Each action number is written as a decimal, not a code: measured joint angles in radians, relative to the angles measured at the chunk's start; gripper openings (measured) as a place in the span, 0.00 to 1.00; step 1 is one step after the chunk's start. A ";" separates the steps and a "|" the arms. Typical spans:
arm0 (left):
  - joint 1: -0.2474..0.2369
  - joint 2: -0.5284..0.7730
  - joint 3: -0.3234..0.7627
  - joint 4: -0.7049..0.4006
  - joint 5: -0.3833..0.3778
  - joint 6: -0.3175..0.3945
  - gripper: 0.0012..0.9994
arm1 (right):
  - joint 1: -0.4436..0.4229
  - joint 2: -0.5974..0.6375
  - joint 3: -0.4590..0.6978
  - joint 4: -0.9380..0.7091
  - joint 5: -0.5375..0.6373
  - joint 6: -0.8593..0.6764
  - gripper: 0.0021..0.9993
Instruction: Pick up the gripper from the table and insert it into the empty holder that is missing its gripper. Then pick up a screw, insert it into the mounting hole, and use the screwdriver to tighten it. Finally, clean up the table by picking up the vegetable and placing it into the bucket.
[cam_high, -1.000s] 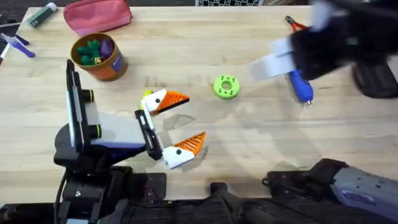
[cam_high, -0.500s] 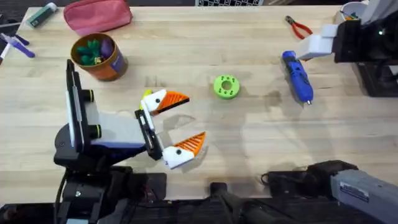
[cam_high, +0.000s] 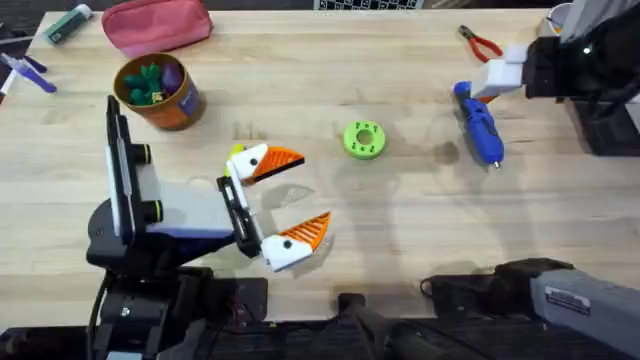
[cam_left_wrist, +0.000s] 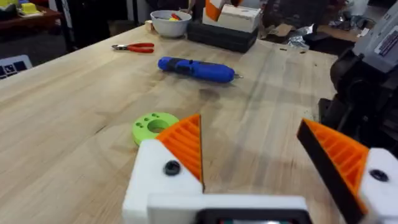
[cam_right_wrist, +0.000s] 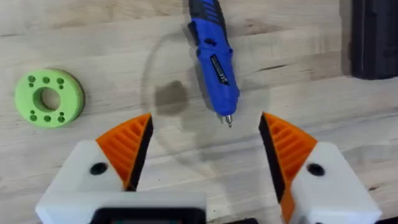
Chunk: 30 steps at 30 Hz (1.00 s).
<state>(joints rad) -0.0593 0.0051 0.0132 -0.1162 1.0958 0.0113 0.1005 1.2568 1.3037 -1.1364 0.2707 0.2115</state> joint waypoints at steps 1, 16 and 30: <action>0.000 0.000 0.000 0.000 0.000 0.000 0.95 | 0.000 0.000 0.000 0.000 0.000 0.000 0.99; 0.000 0.000 0.000 0.000 0.000 0.000 0.95 | 0.000 0.000 0.000 0.003 0.000 -0.003 0.99; 0.000 0.000 0.000 0.000 0.000 0.006 0.01 | 0.000 0.000 0.000 0.004 0.001 -0.002 0.99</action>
<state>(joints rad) -0.0593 0.0055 0.0132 -0.1163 1.0958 0.0177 0.1005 1.2568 1.3037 -1.1328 0.2718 0.2092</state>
